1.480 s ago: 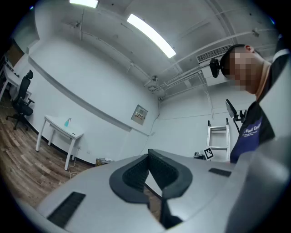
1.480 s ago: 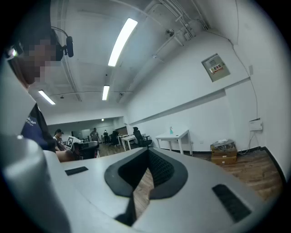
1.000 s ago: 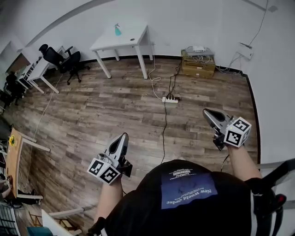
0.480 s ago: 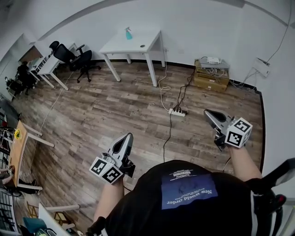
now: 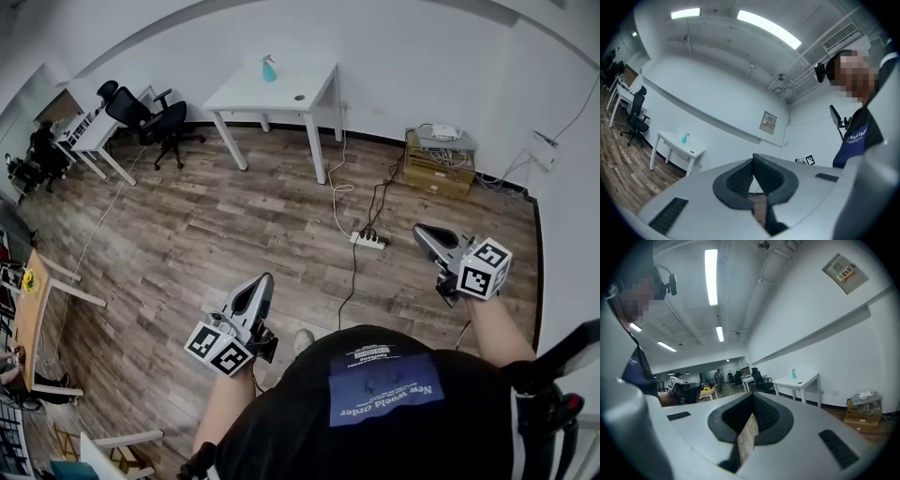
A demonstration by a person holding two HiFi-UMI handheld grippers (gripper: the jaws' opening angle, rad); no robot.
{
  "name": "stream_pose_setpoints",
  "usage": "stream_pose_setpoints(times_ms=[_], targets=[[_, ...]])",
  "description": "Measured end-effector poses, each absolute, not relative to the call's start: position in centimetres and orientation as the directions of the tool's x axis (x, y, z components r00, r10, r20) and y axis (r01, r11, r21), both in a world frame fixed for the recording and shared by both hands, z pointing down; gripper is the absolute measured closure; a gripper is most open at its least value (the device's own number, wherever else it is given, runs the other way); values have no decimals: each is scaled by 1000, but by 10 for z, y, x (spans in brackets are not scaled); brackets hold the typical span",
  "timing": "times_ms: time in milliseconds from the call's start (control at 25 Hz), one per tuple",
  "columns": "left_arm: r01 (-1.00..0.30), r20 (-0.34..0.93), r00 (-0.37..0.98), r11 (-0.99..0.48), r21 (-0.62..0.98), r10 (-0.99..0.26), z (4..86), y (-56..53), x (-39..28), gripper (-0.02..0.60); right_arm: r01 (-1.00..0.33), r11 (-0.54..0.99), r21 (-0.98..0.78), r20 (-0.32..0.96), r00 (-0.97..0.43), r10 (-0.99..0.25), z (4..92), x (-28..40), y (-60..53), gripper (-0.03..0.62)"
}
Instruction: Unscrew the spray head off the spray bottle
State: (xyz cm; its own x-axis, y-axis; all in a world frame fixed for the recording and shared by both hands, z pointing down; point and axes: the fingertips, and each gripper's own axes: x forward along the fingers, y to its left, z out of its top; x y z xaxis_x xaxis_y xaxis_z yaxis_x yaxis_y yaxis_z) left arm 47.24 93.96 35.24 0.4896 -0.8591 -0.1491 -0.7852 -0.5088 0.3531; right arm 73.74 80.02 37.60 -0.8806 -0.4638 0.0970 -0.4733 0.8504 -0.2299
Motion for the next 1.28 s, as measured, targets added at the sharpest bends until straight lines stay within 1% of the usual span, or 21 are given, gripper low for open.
stream_pose_setpoints(times_ms=[200,360,440,560,760,1040,1280], targets=[[-740,-179,520,-545,393,-835,357,899,393,578,-529,819,-222,97,-848,-521,371,668,765,600],[-751,-171,545,-569,336,-821,349,880,320,578,-526,825,-208,77,-849,-522,363,589,747,600],[-760,-167,537,-560,329,-827,349,873,281,578,-519,829,-210,56,-853,-520,359,552,741,600],[-776,-167,515,-540,326,-841,349,865,232,578,-500,844,-195,59,-865,-499,359,504,732,600],[-803,-168,462,-491,337,-871,356,851,181,578,-471,859,-198,70,-881,-467,362,454,703,600],[-862,-141,345,-373,343,-928,362,832,123,578,-355,908,-222,77,-935,-347,372,373,645,600],[-916,-128,169,-204,346,-977,362,794,70,578,-177,955,-238,60,-984,-167,379,289,572,600]])
